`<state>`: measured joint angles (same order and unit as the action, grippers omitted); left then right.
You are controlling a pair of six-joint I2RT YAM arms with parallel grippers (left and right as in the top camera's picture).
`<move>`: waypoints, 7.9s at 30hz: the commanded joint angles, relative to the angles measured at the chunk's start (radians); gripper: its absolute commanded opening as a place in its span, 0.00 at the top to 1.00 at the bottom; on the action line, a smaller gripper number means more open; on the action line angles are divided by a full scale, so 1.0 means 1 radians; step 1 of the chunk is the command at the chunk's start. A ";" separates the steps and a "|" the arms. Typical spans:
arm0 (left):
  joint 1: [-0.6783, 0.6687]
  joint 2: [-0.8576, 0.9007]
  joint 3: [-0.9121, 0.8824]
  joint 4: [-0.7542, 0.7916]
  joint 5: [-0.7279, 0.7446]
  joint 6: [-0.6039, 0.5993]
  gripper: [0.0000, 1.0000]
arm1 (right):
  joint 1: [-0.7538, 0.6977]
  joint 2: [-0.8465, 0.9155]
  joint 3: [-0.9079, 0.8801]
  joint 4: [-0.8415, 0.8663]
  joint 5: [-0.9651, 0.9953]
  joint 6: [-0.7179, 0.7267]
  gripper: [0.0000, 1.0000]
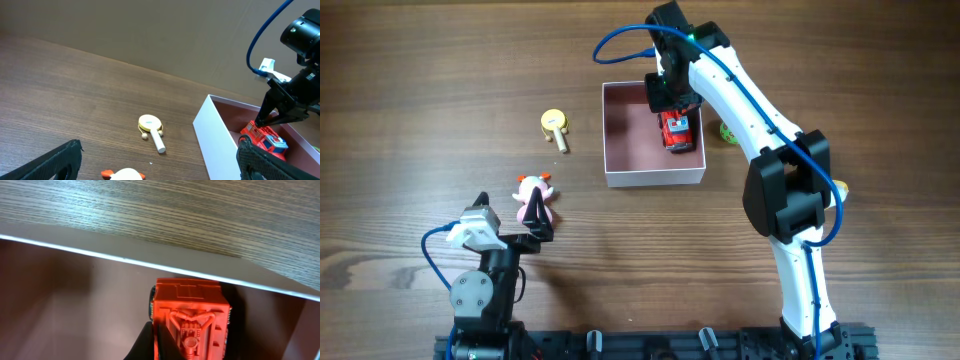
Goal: Pack container
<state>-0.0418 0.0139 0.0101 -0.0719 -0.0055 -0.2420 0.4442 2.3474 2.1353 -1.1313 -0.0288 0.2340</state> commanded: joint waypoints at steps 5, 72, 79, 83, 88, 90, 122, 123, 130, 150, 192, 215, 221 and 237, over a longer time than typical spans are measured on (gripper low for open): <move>0.006 -0.006 -0.005 -0.001 -0.003 -0.005 0.00 | 0.001 0.027 -0.004 0.001 0.067 0.009 0.96; 0.006 -0.006 -0.005 -0.001 -0.003 -0.005 0.00 | -0.229 -0.344 -0.187 -0.143 0.004 0.420 0.00; 0.006 -0.006 -0.005 -0.001 -0.003 -0.005 0.00 | -0.231 -0.344 -0.346 -0.106 0.119 0.758 0.00; 0.006 -0.006 -0.005 -0.001 -0.003 -0.005 0.00 | -0.231 -0.344 -0.448 -0.008 0.087 0.845 0.00; 0.006 -0.006 -0.005 -0.001 -0.003 -0.005 0.00 | -0.231 -0.343 -0.521 0.060 0.063 0.913 0.00; 0.006 -0.006 -0.005 -0.001 -0.003 -0.005 0.00 | -0.231 -0.342 -0.537 0.089 0.058 0.918 0.00; 0.006 -0.006 -0.005 -0.001 -0.003 -0.005 0.00 | -0.287 -0.230 -0.586 0.210 -0.025 0.804 0.14; 0.006 -0.006 -0.005 -0.001 -0.003 -0.005 0.00 | -0.287 -0.230 -0.586 0.210 -0.025 0.804 0.21; 0.006 -0.006 -0.005 -0.001 -0.003 -0.005 0.00 | -0.287 -0.230 -0.586 0.209 -0.025 0.757 0.24; 0.006 -0.006 -0.005 -0.001 -0.003 -0.005 0.00 | -0.342 -0.295 -0.334 -0.048 0.072 0.719 0.00; 0.006 -0.006 -0.005 -0.001 -0.003 -0.005 0.00 | -0.515 -0.591 -0.771 -0.179 0.023 0.449 0.00; 0.006 -0.006 -0.005 -0.001 -0.003 -0.005 0.00 | -0.544 -0.591 -1.042 0.109 -0.047 0.300 0.04; 0.006 -0.006 -0.005 -0.001 -0.003 -0.005 0.00 | -0.544 -0.591 -1.042 0.145 -0.045 0.300 0.25; 0.006 -0.006 -0.005 -0.001 -0.003 -0.005 0.00 | -0.543 -0.592 -0.898 0.120 -0.040 0.288 0.81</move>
<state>-0.0418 0.0139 0.0101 -0.0719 -0.0055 -0.2420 -0.1036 1.7779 1.1446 -0.9936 -0.0643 0.5278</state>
